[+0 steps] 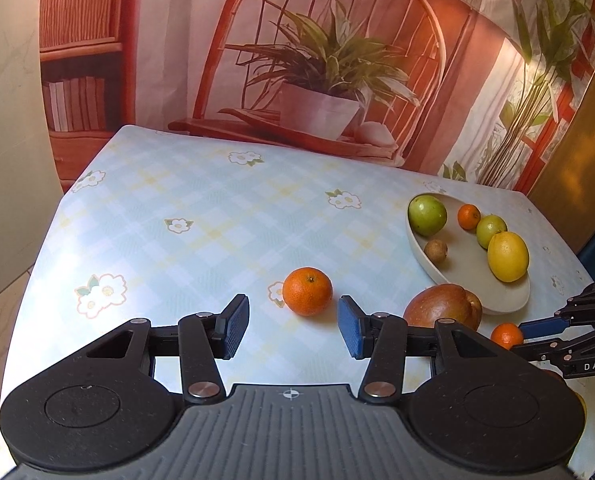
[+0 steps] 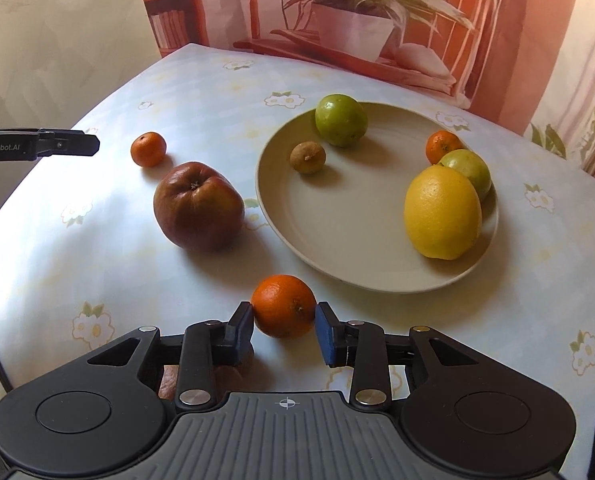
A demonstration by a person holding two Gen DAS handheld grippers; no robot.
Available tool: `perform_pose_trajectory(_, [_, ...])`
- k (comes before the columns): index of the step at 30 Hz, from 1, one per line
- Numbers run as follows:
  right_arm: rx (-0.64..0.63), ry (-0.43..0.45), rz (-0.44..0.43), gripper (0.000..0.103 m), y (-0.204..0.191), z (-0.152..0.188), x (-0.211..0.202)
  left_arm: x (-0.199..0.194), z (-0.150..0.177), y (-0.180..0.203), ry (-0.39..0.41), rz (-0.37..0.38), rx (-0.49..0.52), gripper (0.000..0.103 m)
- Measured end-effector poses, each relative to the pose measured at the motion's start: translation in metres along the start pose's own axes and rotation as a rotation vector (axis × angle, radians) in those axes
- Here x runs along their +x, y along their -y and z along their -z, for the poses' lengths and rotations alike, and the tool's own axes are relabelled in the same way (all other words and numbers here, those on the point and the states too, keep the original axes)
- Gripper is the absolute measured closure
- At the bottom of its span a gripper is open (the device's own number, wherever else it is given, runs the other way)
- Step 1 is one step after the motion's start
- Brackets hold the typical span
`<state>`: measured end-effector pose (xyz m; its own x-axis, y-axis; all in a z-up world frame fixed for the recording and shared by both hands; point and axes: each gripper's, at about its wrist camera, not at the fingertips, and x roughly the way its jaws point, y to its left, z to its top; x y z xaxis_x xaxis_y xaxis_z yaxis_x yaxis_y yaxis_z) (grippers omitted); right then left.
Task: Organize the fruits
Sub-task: 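Move the left gripper to one tangerine while the right gripper approaches another tangerine, then grasp a tangerine with the left gripper while the right gripper grasps another tangerine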
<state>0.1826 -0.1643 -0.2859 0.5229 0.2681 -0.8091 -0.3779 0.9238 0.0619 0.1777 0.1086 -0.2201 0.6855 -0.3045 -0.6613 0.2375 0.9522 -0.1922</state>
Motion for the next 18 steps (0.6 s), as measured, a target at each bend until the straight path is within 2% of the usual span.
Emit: perform_pose_trajectory(18, [0.132, 0.052, -0.052, 0.068, 0.01, -0.005, 0.012, 0.003, -0.001, 0.003, -0.007, 0.01, 0.025, 0.052])
